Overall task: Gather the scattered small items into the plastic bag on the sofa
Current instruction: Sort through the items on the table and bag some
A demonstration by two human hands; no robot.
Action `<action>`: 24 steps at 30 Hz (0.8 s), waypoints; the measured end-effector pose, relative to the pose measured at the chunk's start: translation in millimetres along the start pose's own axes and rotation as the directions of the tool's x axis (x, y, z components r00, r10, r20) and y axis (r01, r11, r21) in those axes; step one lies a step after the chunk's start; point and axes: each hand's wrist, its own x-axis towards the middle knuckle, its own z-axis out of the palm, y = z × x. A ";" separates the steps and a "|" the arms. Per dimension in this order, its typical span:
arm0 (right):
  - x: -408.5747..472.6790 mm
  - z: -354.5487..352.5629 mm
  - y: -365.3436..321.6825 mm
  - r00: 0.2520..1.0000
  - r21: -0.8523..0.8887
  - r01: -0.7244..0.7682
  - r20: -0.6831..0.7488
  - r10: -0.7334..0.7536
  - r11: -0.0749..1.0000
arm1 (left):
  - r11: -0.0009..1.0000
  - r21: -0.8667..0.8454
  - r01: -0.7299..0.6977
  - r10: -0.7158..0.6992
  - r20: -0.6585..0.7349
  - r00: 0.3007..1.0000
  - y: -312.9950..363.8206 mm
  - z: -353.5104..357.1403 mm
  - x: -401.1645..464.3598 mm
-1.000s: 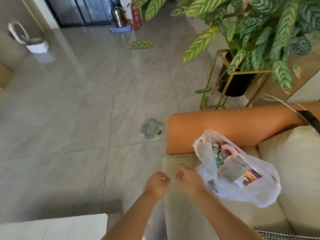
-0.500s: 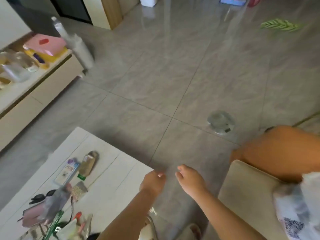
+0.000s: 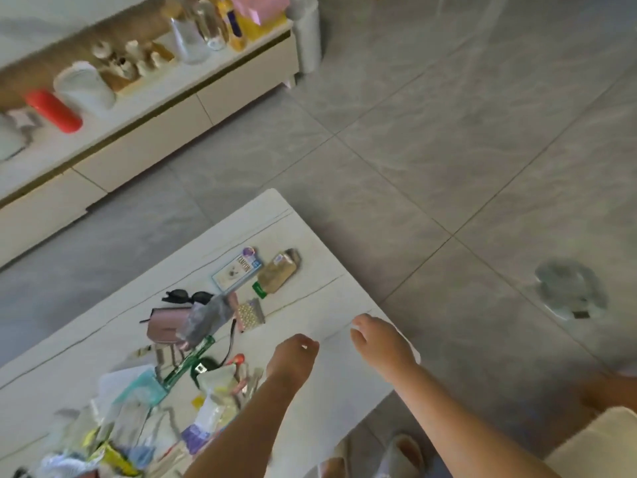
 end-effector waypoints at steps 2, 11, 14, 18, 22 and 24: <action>16.3 7.8 -19.2 0.999 -0.015 0.051 0.020 -0.050 0.999 | 0.999 -0.029 0.040 -0.041 -0.037 0.998 -14.6 -14.7 15.5; 99.8 41.9 -65.2 0.977 -0.164 0.200 0.107 -0.184 0.966 | 0.964 -0.225 0.143 -0.174 -0.124 0.977 -64.3 -47.0 84.3; 137.4 59.9 -71.6 0.963 -0.181 0.248 0.156 -0.222 0.952 | 0.958 -0.248 0.145 -0.187 -0.153 0.970 -80.1 -49.6 114.1; 184.2 82.5 -83.7 0.946 -0.175 0.290 0.199 -0.255 0.941 | 0.958 -0.215 0.189 -0.229 -0.182 0.956 -99.4 -46.8 156.2; 228.9 102.4 -95.8 0.946 -0.238 0.316 0.153 -0.286 0.918 | 0.947 -0.228 0.225 -0.276 -0.221 0.935 -108.0 -40.7 192.9; 250.0 111.9 -100.8 0.943 -0.266 0.331 0.121 -0.310 0.905 | 0.940 -0.234 0.249 -0.306 -0.255 0.917 -111.7 -38.3 208.5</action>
